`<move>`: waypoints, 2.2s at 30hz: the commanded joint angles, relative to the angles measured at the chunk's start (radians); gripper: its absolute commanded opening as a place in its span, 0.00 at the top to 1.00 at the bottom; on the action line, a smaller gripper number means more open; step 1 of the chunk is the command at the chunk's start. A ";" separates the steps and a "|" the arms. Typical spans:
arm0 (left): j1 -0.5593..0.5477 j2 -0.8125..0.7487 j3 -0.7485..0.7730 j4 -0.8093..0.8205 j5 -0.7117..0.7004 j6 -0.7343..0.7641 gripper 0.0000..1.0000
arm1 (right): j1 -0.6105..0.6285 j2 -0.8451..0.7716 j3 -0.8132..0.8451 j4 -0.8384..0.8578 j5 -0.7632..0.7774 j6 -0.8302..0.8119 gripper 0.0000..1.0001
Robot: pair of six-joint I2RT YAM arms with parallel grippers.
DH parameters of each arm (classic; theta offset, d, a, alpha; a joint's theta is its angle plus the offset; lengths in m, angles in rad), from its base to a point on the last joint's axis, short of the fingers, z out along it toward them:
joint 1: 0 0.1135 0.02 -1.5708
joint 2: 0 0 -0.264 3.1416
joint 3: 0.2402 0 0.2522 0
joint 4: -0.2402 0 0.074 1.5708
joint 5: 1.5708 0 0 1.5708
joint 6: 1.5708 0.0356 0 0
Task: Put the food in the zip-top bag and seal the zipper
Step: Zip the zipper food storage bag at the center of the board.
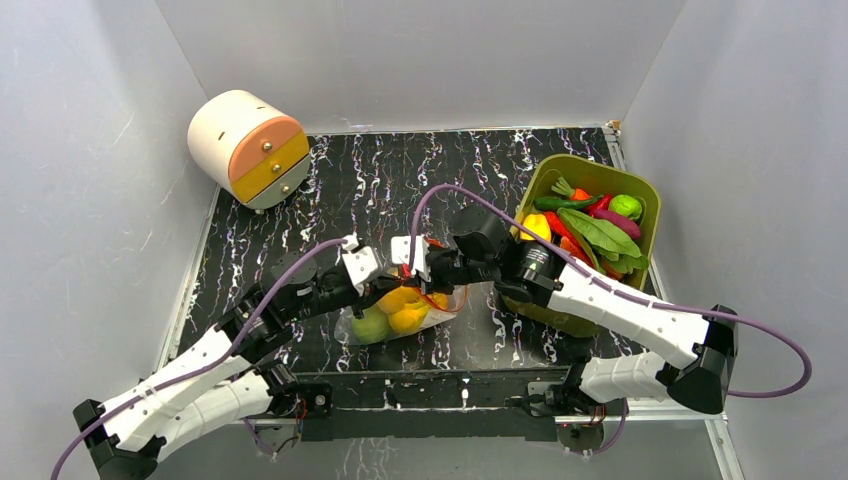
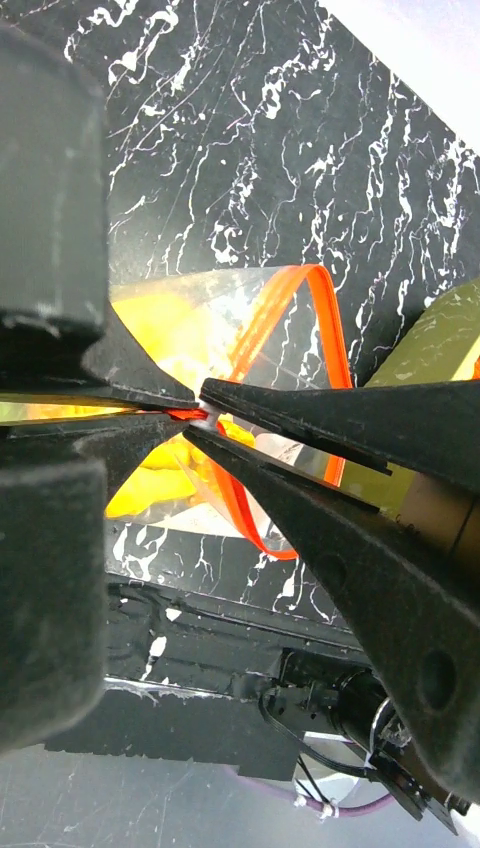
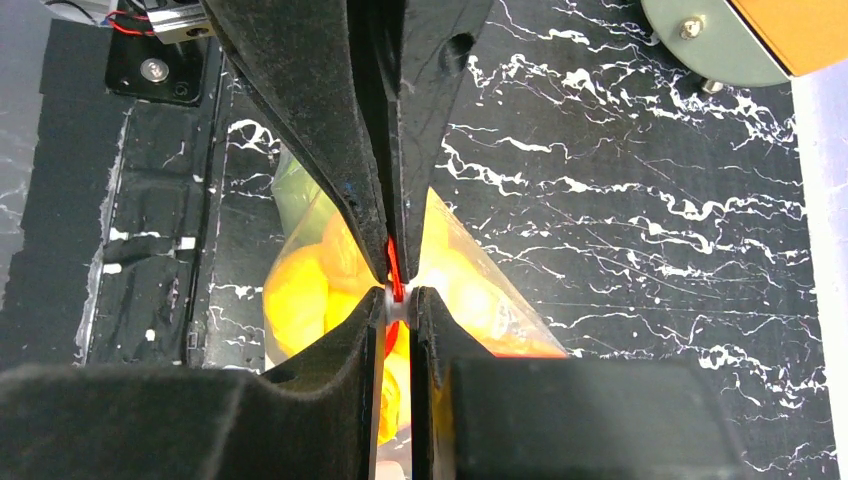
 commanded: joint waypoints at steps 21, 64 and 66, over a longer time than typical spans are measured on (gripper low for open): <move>-0.001 -0.136 0.085 -0.005 -0.010 -0.009 1.00 | -0.020 -0.037 0.017 -0.004 0.078 -0.043 1.00; 0.000 0.046 0.001 0.073 -0.098 0.036 0.38 | -0.164 -0.037 0.043 -0.018 -0.168 -0.057 1.00; 0.000 0.076 0.004 0.095 -0.088 0.046 0.39 | -0.164 -0.032 0.048 -0.011 -0.177 -0.056 1.00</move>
